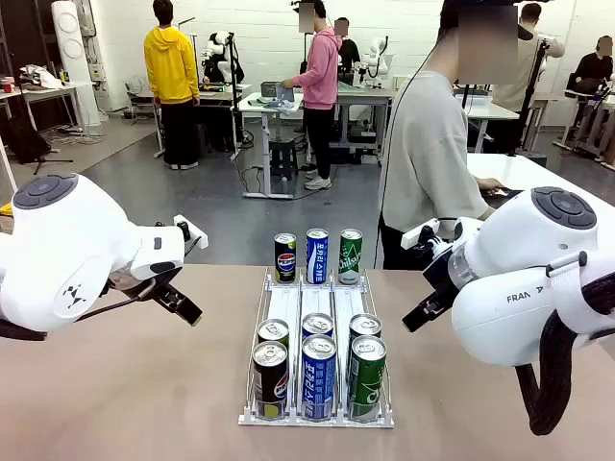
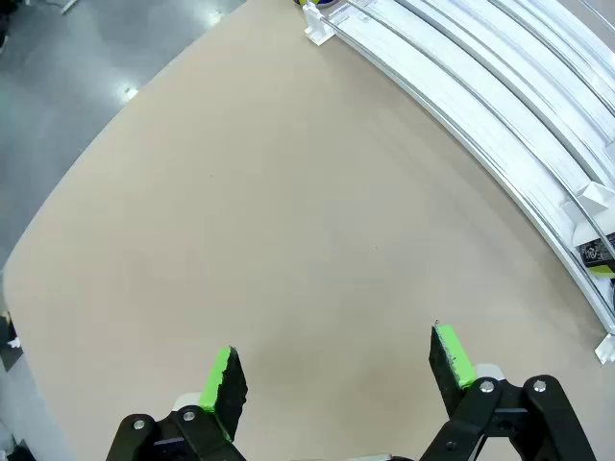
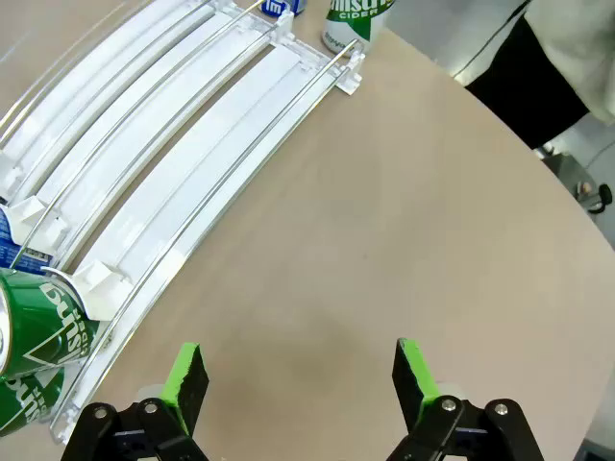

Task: Retrieve and hand over the desired beverage to the person.
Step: Pick up a can of the same type that the person held from the Automatic Can Dispenser.

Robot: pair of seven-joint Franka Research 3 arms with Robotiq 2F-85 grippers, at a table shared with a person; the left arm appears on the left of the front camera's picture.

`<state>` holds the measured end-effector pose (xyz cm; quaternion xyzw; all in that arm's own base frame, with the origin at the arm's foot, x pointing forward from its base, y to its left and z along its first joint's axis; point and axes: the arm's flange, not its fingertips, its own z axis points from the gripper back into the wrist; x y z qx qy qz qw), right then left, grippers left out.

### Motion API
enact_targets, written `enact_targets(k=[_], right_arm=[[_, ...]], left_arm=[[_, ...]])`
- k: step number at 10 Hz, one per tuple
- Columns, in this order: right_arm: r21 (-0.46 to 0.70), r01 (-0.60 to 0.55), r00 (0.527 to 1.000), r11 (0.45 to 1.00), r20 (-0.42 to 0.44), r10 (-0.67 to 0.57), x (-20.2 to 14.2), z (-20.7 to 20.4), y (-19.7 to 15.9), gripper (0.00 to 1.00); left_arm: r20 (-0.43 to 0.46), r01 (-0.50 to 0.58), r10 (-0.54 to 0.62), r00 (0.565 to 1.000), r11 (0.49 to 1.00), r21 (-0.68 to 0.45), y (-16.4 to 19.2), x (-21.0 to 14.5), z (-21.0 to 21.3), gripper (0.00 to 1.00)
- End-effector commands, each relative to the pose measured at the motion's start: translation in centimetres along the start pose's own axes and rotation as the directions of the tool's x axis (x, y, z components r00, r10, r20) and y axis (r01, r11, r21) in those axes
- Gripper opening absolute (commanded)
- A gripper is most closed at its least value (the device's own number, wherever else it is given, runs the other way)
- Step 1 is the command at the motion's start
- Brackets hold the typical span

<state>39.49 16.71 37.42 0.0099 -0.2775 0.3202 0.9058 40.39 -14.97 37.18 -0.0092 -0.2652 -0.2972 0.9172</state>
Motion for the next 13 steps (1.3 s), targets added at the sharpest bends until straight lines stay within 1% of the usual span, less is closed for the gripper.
enact_targets(k=[1, 13], right_arm=[[0.0, 0.0, 1.0, 1.0, 0.0, 0.0, 0.0, 0.0, 0.0, 1.0], [0.0, 0.0, 1.0, 1.0, 0.0, 0.0, 0.0, 0.0, 0.0, 1.0]], left_arm=[[0.0, 0.0, 0.0, 1.0, 1.0, 0.0, -0.01, 0.0, 0.0, 1.0], [0.0, 0.0, 0.0, 1.0, 1.0, 0.0, -0.01, 0.0, 0.0, 1.0]])
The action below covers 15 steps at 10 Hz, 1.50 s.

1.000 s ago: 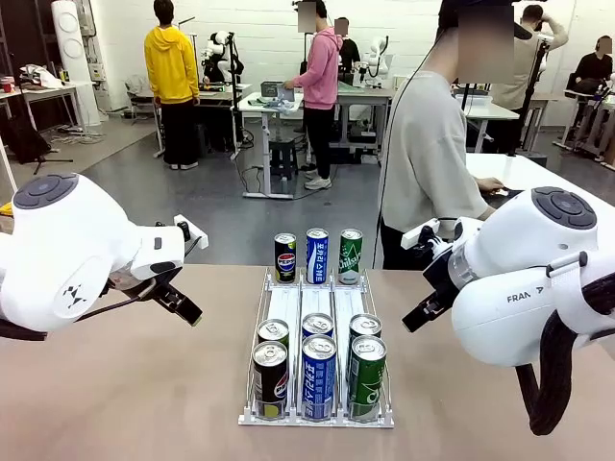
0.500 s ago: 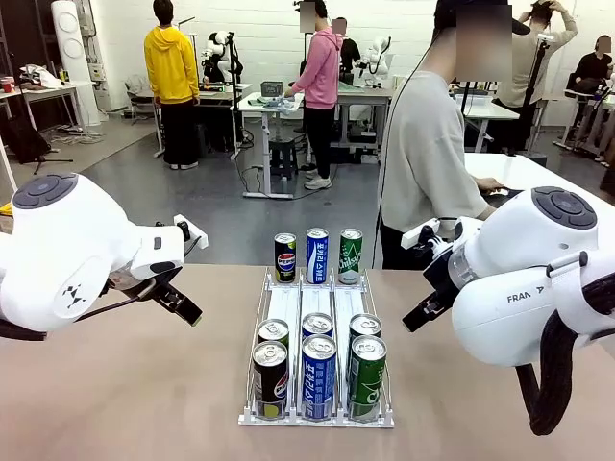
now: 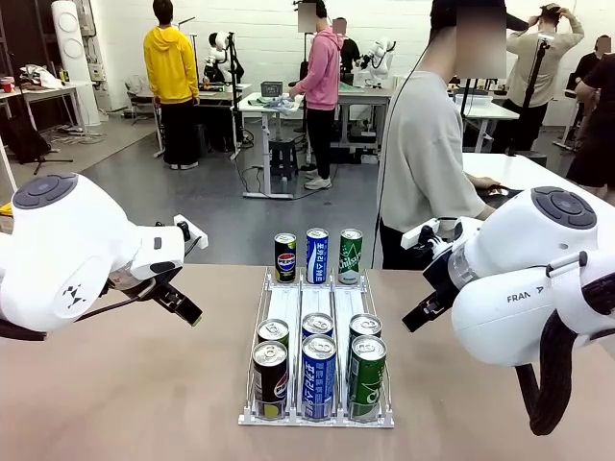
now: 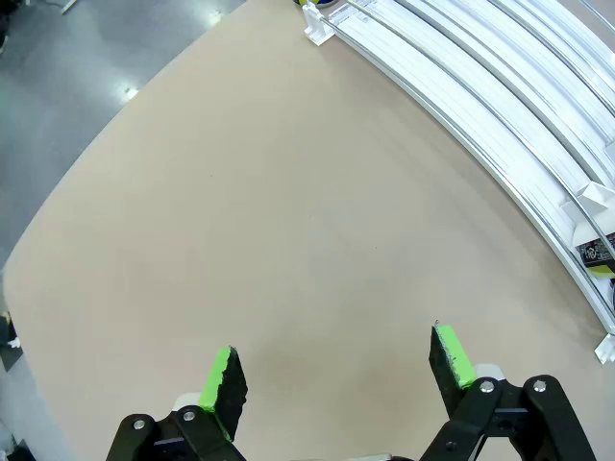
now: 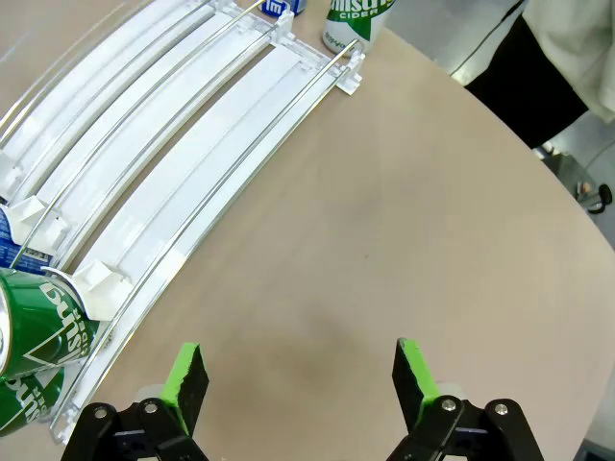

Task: Retrieve and hand over the desired beverage to the person.
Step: Pick up a can of the same type that the person held from the Automatic Can Dispenser.

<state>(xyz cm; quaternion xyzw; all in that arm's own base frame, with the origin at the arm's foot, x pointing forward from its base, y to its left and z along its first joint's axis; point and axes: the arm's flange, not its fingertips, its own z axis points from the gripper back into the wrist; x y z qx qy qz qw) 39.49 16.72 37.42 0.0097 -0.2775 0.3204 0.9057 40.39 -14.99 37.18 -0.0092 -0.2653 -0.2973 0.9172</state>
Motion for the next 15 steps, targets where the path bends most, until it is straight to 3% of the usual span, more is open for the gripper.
enact_targets(k=[1, 4, 6, 7, 8, 10, 12, 14, 15], right_arm=[[0.0, 0.0, 1.0, 1.0, 0.0, 0.0, 0.0, 0.0, 0.0, 1.0], [0.0, 0.0, 1.0, 1.0, 0.0, 0.0, 0.0, 0.0, 0.0, 1.0], [-0.139, -0.041, 0.993, 0.989, 0.101, 0.055, 0.5, 8.8, 3.0, 1.0], [-0.169, -0.015, 0.991, 0.985, 0.125, 0.037, 1.1, 12.7, 3.5, 1.0], [-0.199, -0.035, 0.993, 0.979, 0.106, 0.057, 1.9, 16.6, 4.5, 1.0], [-0.209, -0.042, 0.995, 0.977, 0.081, 0.06, 4.3, 22.6, 5.2, 1.0], [-0.172, -0.062, 0.997, 0.983, 0.036, 0.07, 5.4, 26.2, 5.6, 1.0], [-0.207, -0.039, 0.998, 0.978, 0.035, 0.047, 5.9, 27.4, 5.1, 1.0], [-0.208, -0.054, 0.996, 0.977, 0.06, 0.068, 4.9, 27.7, 5.8, 1.0]], left_arm=[[0.0, 0.0, 0.0, 1.0, 1.0, 0.0, 0.0, 0.0, 0.0, 1.0], [0.0, 0.0, 0.0, 1.0, 1.0, 0.0, 0.0, 0.0, 0.0, 1.0], [0.084, 0.068, -0.07, 0.994, 0.997, 0.029, -0.7, 1.9, 8.2, 1.0], [0.075, 0.081, -0.082, 0.994, 0.997, 0.019, -0.5, 3.4, 12.1, 1.0], [0.055, 0.1, -0.103, 0.993, 0.994, 0.048, -0.1, 4.6, 15.8, 1.0], [-0.018, 0.165, -0.165, 0.986, 0.986, -0.007, 1.1, 7.3, 21.0, 1.0], [-0.024, 0.168, -0.167, 0.986, 0.985, 0.046, 1.2, 8.4, 25.7, 1.0], [0.0, 0.147, -0.147, 0.989, 0.985, 0.089, 1.4, 8.8, 26.8, 1.0], [-0.004, 0.15, -0.15, 0.989, 0.988, 0.023, 0.9, 8.4, 27.1, 1.0]])
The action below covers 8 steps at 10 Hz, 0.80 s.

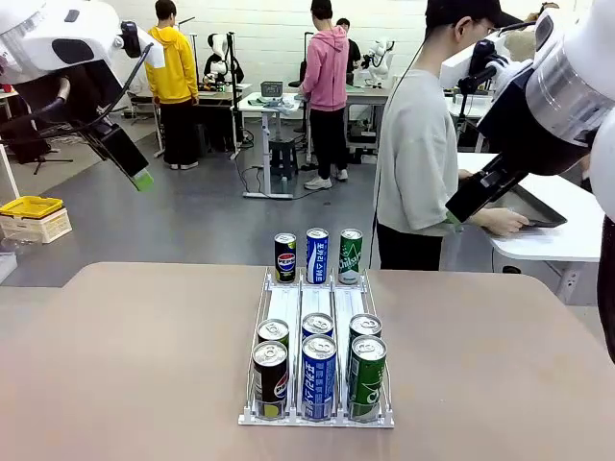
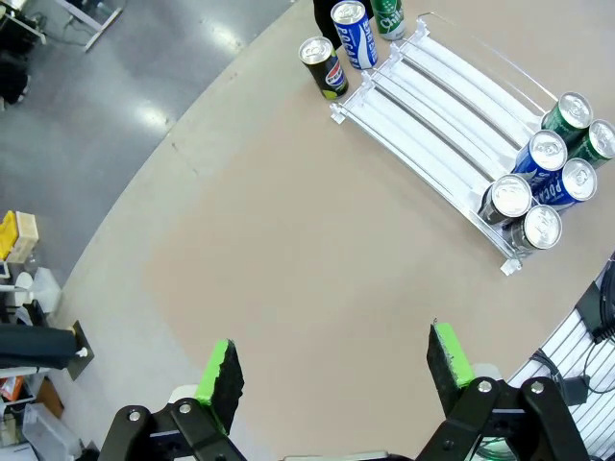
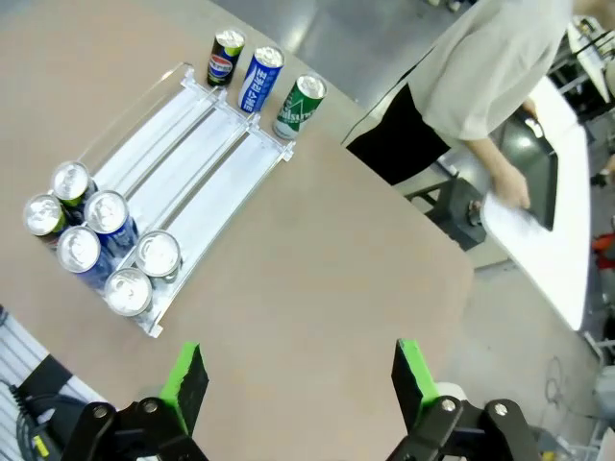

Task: Retrieve and hand over the desired beverage to the person.
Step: Pick up a can of the same type that the person held from the Automatic Can Dispenser.

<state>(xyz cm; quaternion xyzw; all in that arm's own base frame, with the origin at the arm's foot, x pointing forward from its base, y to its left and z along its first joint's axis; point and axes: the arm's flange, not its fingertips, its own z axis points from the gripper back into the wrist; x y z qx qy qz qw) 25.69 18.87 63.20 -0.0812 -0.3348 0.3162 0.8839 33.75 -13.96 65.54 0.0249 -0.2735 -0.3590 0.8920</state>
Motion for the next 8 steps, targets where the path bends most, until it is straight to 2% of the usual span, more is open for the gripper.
enact_targets(k=[1, 4, 5, 6, 7, 8], right_arm=[[-0.004, -0.003, 1.0, 1.0, 0.009, 0.003, -0.7, -0.5, 0.3, 1.0], [0.0, -0.001, 1.0, 1.0, -0.001, 0.001, -0.2, -0.1, 0.1, 1.0], [0.194, -0.039, 0.995, 0.98, 0.093, 0.021, -2.6, 0.4, -4.3, 1.0], [0.278, 0.076, 0.982, 0.958, 0.144, -0.12, -4.7, 0.6, -7.7, 1.0], [0.376, 0.127, 0.948, 0.918, 0.226, -0.223, -8.0, 0.6, -11.6, 1.0], [0.434, 0.166, 0.911, 0.886, 0.276, -0.306, -10.9, 0.6, -14.4, 1.0]], left_arm=[[-0.009, 0.004, -0.004, 1.0, 1.0, -0.012, -0.3, -0.4, -0.7, 1.0], [-0.007, 0.0, 0.0, 1.0, 1.0, -0.004, -0.1, -0.2, -0.4, 1.0], [0.016, -0.024, 0.031, 0.999, 0.938, -0.345, 4.8, -1.4, -0.4, 1.0], [0.087, -0.043, 0.09, 0.992, 0.899, -0.435, 8.5, -2.4, -0.4, 1.0], [0.123, -0.076, 0.16, 0.979, 0.858, -0.508, 11.9, -4.0, -0.7, 1.0], [0.142, -0.092, 0.195, 0.971, 0.845, -0.527, 13.8, -5.5, -0.5, 1.0]])
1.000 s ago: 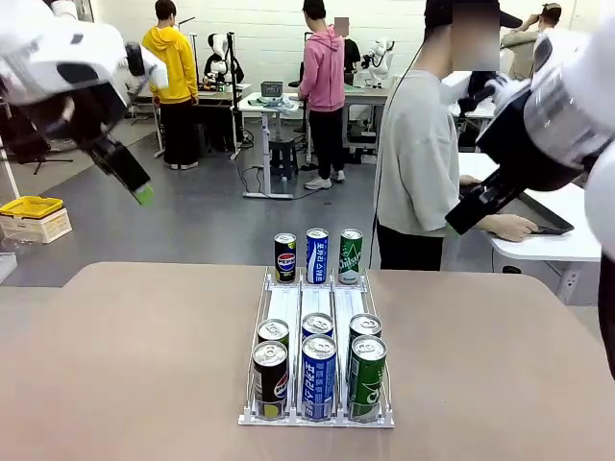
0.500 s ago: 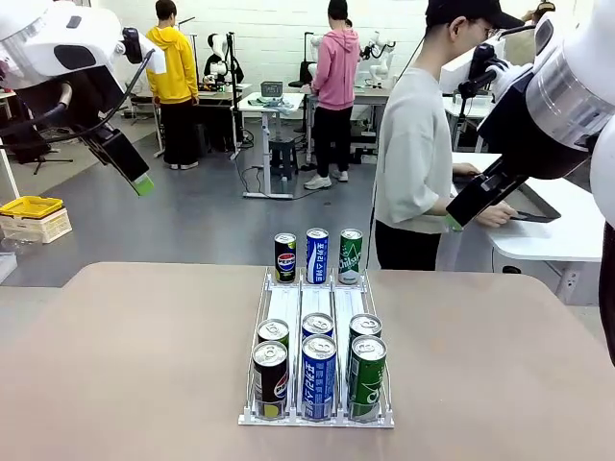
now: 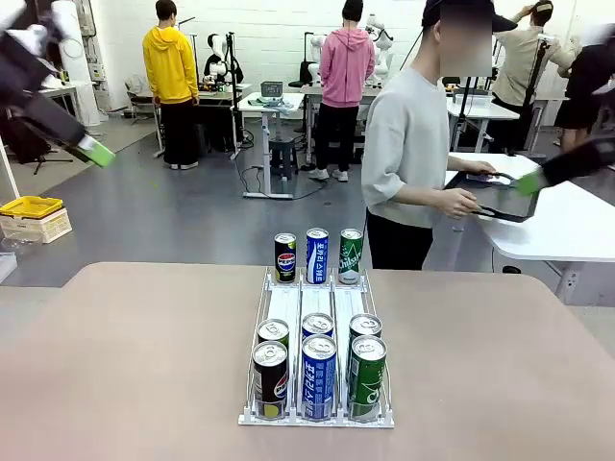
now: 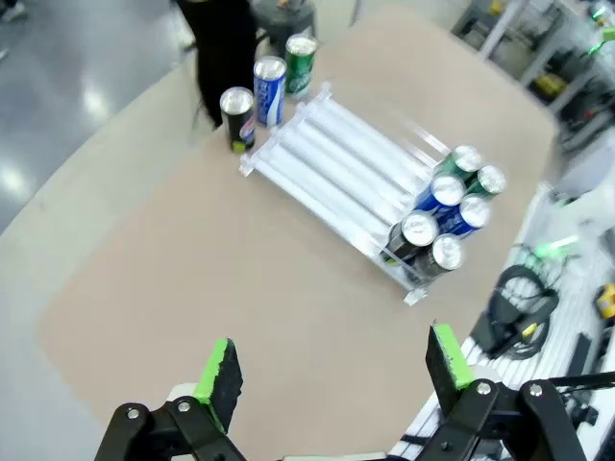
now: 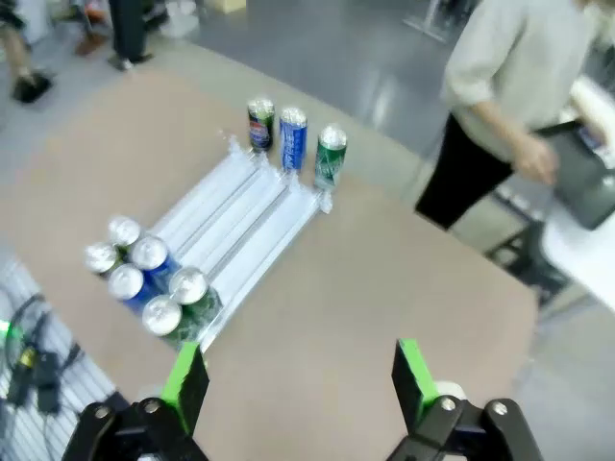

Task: Retrieve and hand over the desired beverage to the person.
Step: Pick up a can of the same type that the person held from the Automatic Can Dispenser.

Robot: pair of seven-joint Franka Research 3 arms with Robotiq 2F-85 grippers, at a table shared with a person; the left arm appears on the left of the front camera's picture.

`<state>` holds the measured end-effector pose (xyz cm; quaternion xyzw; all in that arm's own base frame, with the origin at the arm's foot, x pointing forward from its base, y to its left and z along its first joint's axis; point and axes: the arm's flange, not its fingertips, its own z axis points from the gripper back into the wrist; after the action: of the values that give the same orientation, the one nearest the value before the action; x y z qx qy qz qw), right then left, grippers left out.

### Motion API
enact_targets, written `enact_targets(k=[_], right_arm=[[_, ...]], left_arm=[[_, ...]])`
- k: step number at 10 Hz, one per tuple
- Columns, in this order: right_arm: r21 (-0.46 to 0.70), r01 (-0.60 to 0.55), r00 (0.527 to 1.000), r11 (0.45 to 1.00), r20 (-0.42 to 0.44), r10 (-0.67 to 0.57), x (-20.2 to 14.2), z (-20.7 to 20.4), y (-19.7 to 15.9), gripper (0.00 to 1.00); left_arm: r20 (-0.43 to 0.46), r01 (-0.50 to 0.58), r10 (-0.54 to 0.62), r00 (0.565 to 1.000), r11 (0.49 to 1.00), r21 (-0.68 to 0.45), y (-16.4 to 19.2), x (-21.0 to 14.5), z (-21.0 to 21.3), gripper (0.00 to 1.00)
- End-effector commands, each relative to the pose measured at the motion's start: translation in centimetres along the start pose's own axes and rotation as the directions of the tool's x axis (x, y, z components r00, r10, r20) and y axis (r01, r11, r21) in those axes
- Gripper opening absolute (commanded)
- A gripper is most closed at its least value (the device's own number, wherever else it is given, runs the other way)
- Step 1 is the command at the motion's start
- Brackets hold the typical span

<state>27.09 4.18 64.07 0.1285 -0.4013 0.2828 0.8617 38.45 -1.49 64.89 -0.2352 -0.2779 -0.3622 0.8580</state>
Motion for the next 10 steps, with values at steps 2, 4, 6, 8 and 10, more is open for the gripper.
enact_targets(k=[2, 4, 6, 8, 10], right_arm=[[0.151, 0.139, 0.966, 0.979, 0.197, -0.168, -6.2, 4.4, -6.8, 1.0], [0.148, 0.196, 0.931, 0.969, 0.284, -0.231, -9.1, 7.0, -9.3, 1.0], [0.164, 0.224, 0.907, 0.961, 0.324, -0.267, -10.2, 8.9, -10.3, 1.0], [0.147, 0.253, 0.923, 0.956, 0.259, -0.284, -10.1, 10.0, -11.1, 1.0], [0.11, 0.271, 0.938, 0.956, 0.191, -0.288, -9.4, 10.2, -11.2, 1.0]], left_arm=[[0.105, -0.085, 0.092, 0.99, 0.994, -0.066, 4.4, -1.4, 4.3, 1.0], [0.211, -0.172, 0.169, 0.963, 0.985, -0.006, 6.6, -4.7, 6.9, 1.0], [0.259, -0.217, 0.209, 0.943, 0.976, 0.004, 7.7, -6.9, 9.4, 1.0], [0.287, -0.249, 0.23, 0.93, 0.968, 0.028, 7.5, -8.1, 10.9, 1.0], [0.272, -0.267, 0.244, 0.931, 0.962, 0.051, 7.4, -8.1, 11.3, 1.0]])
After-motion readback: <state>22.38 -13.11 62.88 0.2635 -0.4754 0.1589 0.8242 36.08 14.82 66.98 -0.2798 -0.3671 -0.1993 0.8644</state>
